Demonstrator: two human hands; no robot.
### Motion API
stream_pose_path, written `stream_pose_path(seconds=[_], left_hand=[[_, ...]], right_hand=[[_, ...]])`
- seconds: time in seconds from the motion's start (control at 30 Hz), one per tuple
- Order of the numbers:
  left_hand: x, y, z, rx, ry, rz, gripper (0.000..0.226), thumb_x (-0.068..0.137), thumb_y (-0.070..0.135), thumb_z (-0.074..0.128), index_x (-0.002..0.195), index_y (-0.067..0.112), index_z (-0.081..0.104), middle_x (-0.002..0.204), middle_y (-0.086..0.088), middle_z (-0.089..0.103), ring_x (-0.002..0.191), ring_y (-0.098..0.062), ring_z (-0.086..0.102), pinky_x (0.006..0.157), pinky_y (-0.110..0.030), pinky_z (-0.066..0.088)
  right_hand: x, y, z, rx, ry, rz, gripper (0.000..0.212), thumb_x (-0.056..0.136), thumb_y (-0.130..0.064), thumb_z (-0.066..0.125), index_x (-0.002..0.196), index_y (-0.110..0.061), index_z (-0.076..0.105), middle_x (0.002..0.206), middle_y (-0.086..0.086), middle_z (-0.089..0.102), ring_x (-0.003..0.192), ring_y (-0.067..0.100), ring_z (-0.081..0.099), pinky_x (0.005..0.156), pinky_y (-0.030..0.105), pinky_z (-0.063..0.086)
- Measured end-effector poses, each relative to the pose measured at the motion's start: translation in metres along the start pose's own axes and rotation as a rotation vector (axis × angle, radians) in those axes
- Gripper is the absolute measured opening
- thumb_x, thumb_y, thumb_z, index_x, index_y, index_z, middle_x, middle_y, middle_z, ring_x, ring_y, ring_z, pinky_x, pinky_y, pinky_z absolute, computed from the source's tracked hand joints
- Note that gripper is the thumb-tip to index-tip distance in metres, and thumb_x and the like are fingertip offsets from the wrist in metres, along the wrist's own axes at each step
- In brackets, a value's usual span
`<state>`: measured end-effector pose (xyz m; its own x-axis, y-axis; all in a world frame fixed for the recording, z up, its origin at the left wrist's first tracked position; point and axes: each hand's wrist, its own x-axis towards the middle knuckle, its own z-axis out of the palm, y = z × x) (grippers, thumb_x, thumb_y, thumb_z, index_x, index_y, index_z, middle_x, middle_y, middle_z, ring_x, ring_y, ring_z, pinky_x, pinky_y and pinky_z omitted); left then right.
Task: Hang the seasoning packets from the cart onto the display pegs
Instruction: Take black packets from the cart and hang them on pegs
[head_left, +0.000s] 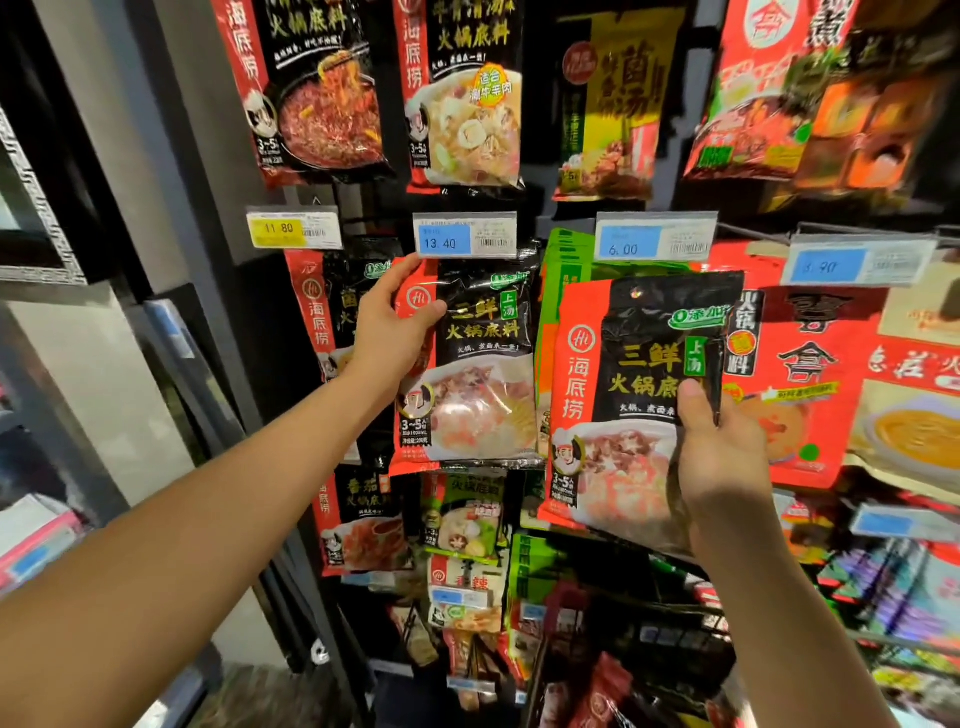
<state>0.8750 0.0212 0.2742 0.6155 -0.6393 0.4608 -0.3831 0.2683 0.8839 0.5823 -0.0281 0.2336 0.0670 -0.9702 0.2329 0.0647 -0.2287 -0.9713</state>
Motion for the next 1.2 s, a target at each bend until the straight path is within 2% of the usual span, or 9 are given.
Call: stream_pose_path(seconds=[0.23, 0.33, 0.5, 0.63, 0.7, 0.87, 0.97, 1.07, 1.2], left_hand=[[0.014, -0.008, 0.008, 0.221, -0.016, 0.045, 0.057, 0.097, 0.009, 0.066, 0.148, 0.026, 0.048, 0.141, -0.001, 0.055, 0.117, -0.016, 0.059, 0.099, -0.027, 0.048], [0.018, -0.005, 0.007, 0.353, -0.049, 0.063, 0.058, 0.097, 0.014, 0.066, 0.149, 0.028, 0.045, 0.136, 0.001, 0.059, 0.114, -0.016, 0.059, 0.095, -0.028, 0.045], [0.025, 0.01, -0.023, 0.563, -0.074, 0.123, 0.065, 0.094, 0.021, 0.071, 0.151, 0.027, 0.041, 0.141, -0.003, 0.058, 0.125, -0.02, 0.057, 0.107, -0.041, 0.047], [0.035, 0.041, -0.04, 0.567, 0.058, 0.312, 0.047, 0.09, 0.027, 0.072, 0.134, 0.019, 0.059, 0.12, -0.002, 0.064, 0.089, -0.01, 0.062, 0.091, -0.038, 0.056], [0.038, 0.057, -0.041, 0.666, 0.006, 0.449, 0.049, 0.088, 0.033, 0.074, 0.133, 0.019, 0.061, 0.119, -0.001, 0.061, 0.095, -0.011, 0.063, 0.09, -0.032, 0.053], [0.053, 0.079, -0.033, 0.785, -0.08, 0.475, 0.034, 0.083, 0.032, 0.081, 0.113, 0.017, 0.075, 0.098, 0.002, 0.067, 0.087, -0.014, 0.063, 0.082, -0.036, 0.054], [0.061, 0.081, -0.033, 0.789, -0.065, 0.452, 0.031, 0.08, 0.034, 0.085, 0.106, 0.019, 0.079, 0.088, 0.008, 0.064, 0.072, -0.004, 0.054, 0.069, -0.027, 0.047], [0.063, 0.081, -0.036, 0.804, -0.052, 0.468, 0.028, 0.081, 0.036, 0.084, 0.105, 0.02, 0.079, 0.093, 0.005, 0.065, 0.076, -0.008, 0.055, 0.069, -0.027, 0.046], [0.062, 0.082, -0.035, 0.84, -0.043, 0.459, 0.028, 0.083, 0.037, 0.083, 0.106, 0.021, 0.078, 0.097, 0.005, 0.062, 0.083, -0.01, 0.057, 0.072, -0.031, 0.05]], right_hand=[[-0.004, -0.003, -0.001, -0.03, -0.051, 0.0, 0.014, 0.11, -0.034, 0.045, 0.115, -0.027, 0.056, 0.102, -0.014, 0.06, 0.114, 0.017, 0.053, 0.097, 0.03, 0.035], [-0.005, 0.004, 0.012, -0.054, -0.113, -0.003, 0.04, 0.109, -0.038, 0.046, 0.136, -0.012, 0.059, 0.131, -0.004, 0.065, 0.129, 0.02, 0.054, 0.111, 0.036, 0.038], [-0.007, 0.015, 0.044, -0.03, -0.214, 0.019, 0.037, 0.11, -0.032, 0.045, 0.139, -0.012, 0.057, 0.128, -0.005, 0.063, 0.123, 0.017, 0.056, 0.098, 0.029, 0.038], [-0.009, 0.023, 0.079, 0.002, -0.272, 0.027, 0.039, 0.108, -0.037, 0.047, 0.145, -0.025, 0.054, 0.138, -0.007, 0.062, 0.13, 0.015, 0.055, 0.115, 0.047, 0.041], [-0.009, 0.027, 0.094, 0.042, -0.324, 0.053, 0.043, 0.108, -0.038, 0.047, 0.15, -0.027, 0.049, 0.142, -0.014, 0.057, 0.134, 0.009, 0.05, 0.118, 0.048, 0.039], [-0.006, 0.024, 0.123, 0.118, -0.363, 0.125, 0.028, 0.11, -0.035, 0.044, 0.137, -0.033, 0.052, 0.122, -0.021, 0.055, 0.114, 0.005, 0.054, 0.097, 0.04, 0.048], [0.002, 0.022, 0.136, 0.151, -0.322, 0.118, 0.027, 0.11, -0.035, 0.046, 0.134, -0.027, 0.056, 0.117, -0.017, 0.06, 0.109, 0.005, 0.057, 0.102, 0.049, 0.051], [0.004, 0.018, 0.145, 0.162, -0.339, 0.136, 0.05, 0.109, -0.038, 0.046, 0.156, -0.023, 0.039, 0.152, -0.006, 0.048, 0.138, 0.018, 0.047, 0.114, 0.054, 0.042], [0.006, 0.017, 0.152, 0.179, -0.331, 0.149, 0.06, 0.109, -0.039, 0.046, 0.162, -0.021, 0.025, 0.165, -0.001, 0.031, 0.149, 0.022, 0.035, 0.103, 0.031, 0.053]])
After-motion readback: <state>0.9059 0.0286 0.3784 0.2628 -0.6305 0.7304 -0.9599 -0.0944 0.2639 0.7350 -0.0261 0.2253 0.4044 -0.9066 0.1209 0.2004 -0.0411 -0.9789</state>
